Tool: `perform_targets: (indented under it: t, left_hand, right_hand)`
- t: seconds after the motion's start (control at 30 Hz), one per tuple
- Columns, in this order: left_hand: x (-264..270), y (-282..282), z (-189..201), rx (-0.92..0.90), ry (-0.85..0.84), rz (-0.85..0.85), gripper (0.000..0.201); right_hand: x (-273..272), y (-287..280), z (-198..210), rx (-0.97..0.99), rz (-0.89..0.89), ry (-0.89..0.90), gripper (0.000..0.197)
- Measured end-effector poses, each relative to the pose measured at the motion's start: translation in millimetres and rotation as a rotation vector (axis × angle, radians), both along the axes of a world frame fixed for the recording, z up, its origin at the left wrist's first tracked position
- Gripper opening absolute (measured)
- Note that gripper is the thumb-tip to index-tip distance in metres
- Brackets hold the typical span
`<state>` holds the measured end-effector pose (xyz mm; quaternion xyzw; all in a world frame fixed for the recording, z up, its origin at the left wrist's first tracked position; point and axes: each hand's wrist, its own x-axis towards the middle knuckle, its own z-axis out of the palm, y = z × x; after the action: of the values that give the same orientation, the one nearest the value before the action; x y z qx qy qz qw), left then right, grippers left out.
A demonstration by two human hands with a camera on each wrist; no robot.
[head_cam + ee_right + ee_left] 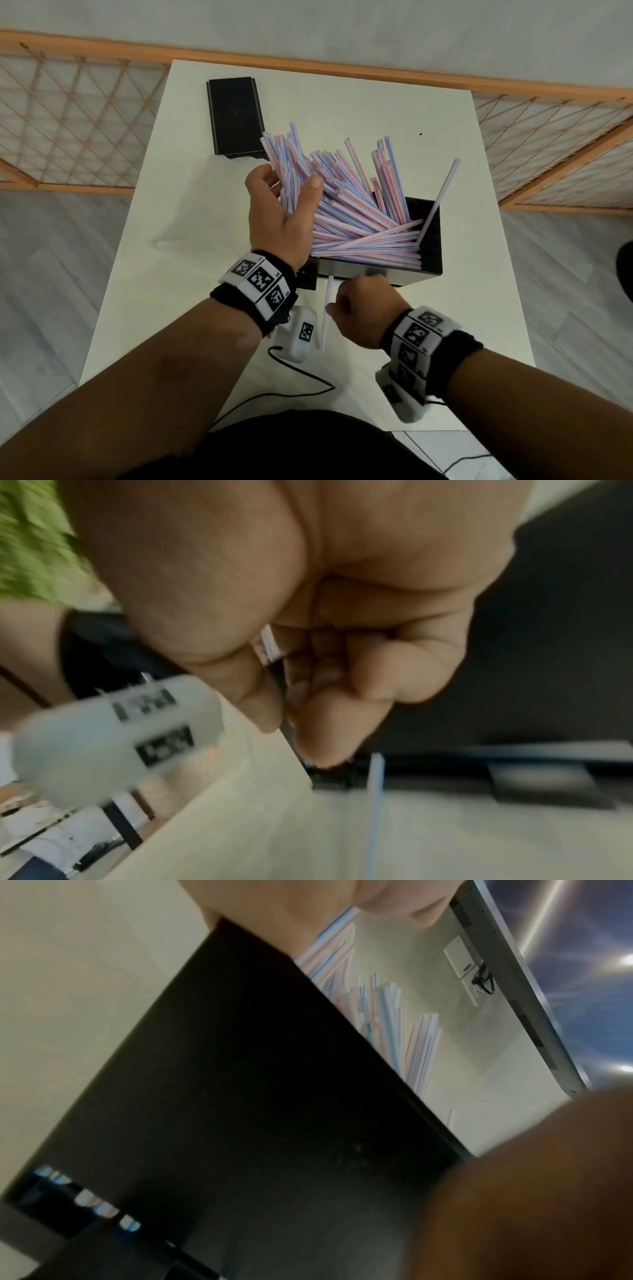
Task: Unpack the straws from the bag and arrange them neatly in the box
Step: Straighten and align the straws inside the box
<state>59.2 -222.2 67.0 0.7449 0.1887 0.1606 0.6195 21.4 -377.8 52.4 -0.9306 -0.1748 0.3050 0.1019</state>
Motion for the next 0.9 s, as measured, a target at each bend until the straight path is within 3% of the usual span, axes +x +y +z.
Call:
perform_targets:
  t: [0.13,0.33,0.5,0.7,0.8,0.9]
  left_hand:
    - [0.2,-3.0,2.4,0.041,-0.025,0.005,0.066]
    - [2.3,-1.4,-1.6,0.055,0.003,0.043,0.069]
    - [3.2,-0.7,-2.6,0.061,0.003,0.049,0.069]
    - [2.9,-1.1,-2.0,0.051,0.000,0.044,0.073]
    - [2.2,-0.9,-2.2,0.068,0.004,0.039,0.068]
    - [2.6,-0.5,-1.3,0.061,0.012,0.035,0.067]
  right_hand:
    - [13.4,11.2,-52.1,-0.047,-0.316,0.166,0.059]
    - [2.2,27.3,-76.3,0.365,-0.813,0.319,0.027]
    - [-3.2,15.5,-78.1,0.341,-0.719,0.475,0.032]
    - [2.8,19.1,-77.4,0.506,-0.818,0.432,0.028]
    - [-2.9,16.2,-72.9,0.418,-0.698,0.543,0.026]
    - [-16.6,9.7,-65.0,0.220,-0.450,0.647,0.022]
